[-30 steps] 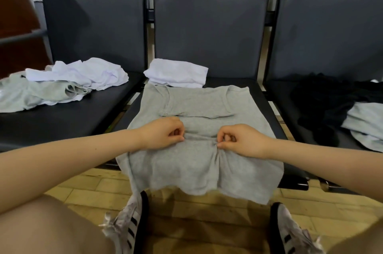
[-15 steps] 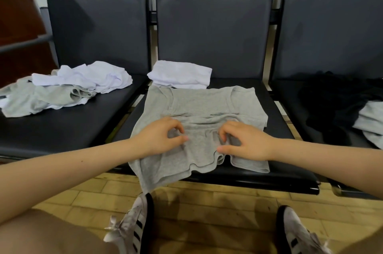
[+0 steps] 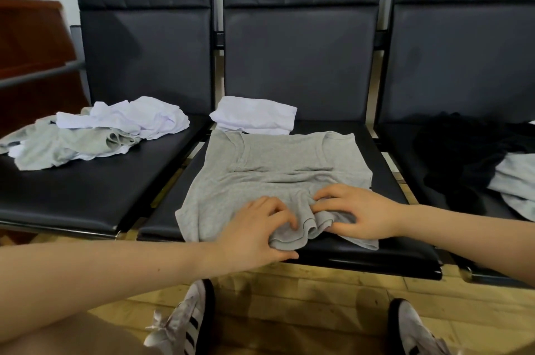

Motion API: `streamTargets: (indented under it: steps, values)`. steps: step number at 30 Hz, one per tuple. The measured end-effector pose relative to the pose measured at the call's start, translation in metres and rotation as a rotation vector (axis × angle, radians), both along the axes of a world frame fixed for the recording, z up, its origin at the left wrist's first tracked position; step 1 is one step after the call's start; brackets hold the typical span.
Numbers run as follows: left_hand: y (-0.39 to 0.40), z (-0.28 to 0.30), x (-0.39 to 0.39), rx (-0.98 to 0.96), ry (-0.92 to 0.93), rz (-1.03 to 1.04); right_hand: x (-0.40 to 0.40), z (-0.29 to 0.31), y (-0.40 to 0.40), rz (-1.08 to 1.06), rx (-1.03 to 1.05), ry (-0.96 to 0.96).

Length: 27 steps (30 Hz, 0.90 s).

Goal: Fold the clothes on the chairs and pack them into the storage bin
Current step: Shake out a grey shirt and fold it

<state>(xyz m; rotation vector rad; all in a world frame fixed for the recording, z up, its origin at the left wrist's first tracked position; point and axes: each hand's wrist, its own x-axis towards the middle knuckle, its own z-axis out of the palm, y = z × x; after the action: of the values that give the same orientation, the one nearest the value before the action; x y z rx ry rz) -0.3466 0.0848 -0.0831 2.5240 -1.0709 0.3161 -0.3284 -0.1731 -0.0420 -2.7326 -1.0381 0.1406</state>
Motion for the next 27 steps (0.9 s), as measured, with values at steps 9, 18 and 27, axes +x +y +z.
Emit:
streamTargets:
  steps: [9,18,27]
  values:
    - [0.007,0.028,0.020,-0.445,0.563,0.104,-0.008,-0.014,-0.002,-0.131,0.411,0.002]
    - [0.013,0.057,0.052,-0.840,1.046,0.428,0.017,0.019,0.001,-0.435,0.552,0.124]
    - [0.004,0.071,0.075,-0.670,0.693,0.425,0.043,0.039,0.025,-0.484,0.648,0.103]
